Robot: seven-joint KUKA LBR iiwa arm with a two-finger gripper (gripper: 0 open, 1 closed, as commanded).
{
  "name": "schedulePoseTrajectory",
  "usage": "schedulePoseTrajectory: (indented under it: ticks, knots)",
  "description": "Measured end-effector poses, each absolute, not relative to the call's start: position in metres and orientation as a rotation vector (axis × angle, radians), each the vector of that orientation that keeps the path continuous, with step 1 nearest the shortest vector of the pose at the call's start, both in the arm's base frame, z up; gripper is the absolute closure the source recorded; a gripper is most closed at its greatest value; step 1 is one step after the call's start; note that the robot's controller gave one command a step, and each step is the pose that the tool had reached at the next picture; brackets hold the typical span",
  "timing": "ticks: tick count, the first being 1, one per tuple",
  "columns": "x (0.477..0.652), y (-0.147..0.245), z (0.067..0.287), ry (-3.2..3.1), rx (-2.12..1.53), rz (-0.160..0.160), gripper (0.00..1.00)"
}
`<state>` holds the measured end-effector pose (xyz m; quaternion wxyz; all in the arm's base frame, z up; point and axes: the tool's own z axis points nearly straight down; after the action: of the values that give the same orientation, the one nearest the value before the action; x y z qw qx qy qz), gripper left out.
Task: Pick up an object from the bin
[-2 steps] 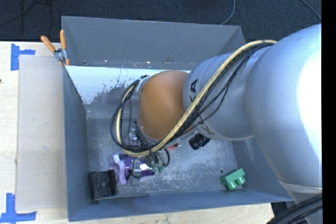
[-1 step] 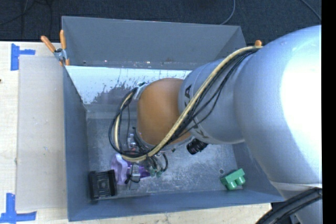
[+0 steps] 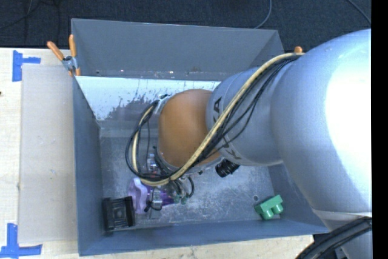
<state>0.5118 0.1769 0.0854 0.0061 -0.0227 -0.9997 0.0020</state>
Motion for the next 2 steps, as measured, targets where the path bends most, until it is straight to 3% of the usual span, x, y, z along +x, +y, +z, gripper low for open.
schedulePoseTrajectory:
  ticks: [1, 2]
  knots:
    - [0.5190, 0.1621, 0.0688, -3.116, 0.224, 0.004, 1.00]
    - [0.5190, 0.1621, 0.0688, -3.116, 0.223, 0.004, 1.00]
